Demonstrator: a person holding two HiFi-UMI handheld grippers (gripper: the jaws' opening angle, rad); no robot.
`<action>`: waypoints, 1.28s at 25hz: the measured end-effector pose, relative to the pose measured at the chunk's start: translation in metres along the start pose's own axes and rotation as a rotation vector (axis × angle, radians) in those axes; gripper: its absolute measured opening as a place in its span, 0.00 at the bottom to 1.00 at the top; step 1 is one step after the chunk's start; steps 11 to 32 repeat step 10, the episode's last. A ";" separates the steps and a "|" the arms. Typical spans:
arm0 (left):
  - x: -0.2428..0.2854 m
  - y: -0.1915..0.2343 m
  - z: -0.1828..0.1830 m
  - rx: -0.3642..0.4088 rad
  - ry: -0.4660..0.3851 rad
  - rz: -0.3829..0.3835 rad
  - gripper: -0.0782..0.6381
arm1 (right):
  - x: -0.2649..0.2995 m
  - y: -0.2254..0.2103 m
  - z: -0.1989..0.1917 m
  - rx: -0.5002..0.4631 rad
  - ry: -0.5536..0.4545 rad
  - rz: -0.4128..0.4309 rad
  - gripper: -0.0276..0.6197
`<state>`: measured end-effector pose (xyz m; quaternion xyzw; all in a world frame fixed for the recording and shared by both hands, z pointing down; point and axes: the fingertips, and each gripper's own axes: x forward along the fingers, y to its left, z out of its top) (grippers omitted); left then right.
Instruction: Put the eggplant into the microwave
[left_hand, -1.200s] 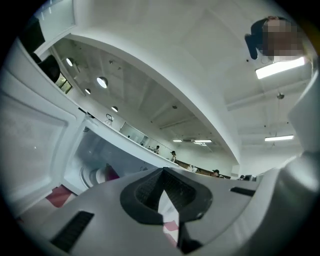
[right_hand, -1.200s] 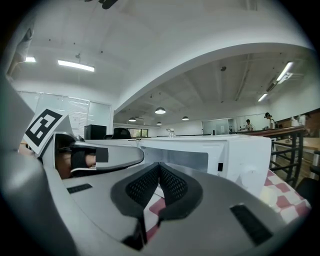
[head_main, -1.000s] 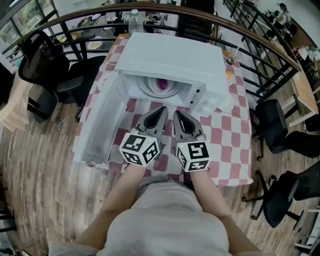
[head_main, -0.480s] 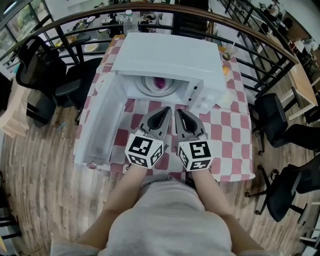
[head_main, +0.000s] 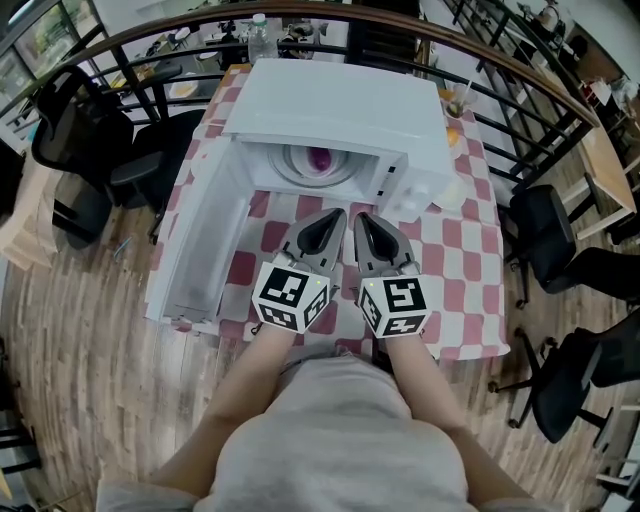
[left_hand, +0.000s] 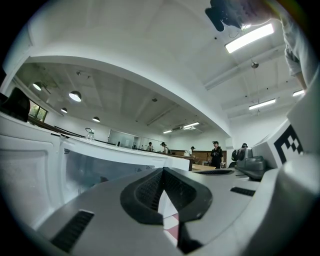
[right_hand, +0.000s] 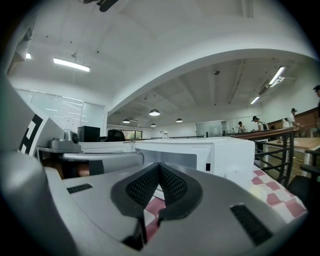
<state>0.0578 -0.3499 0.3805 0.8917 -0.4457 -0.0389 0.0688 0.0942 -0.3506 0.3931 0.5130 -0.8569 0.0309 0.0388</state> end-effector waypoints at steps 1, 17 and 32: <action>0.000 0.000 0.000 0.003 0.002 0.002 0.11 | 0.000 0.000 0.000 -0.003 0.003 0.001 0.08; 0.002 -0.005 -0.004 -0.003 0.011 0.004 0.11 | -0.001 0.008 0.000 -0.024 -0.002 0.031 0.08; 0.002 -0.005 -0.004 -0.003 0.011 0.004 0.11 | -0.001 0.008 0.000 -0.024 -0.002 0.031 0.08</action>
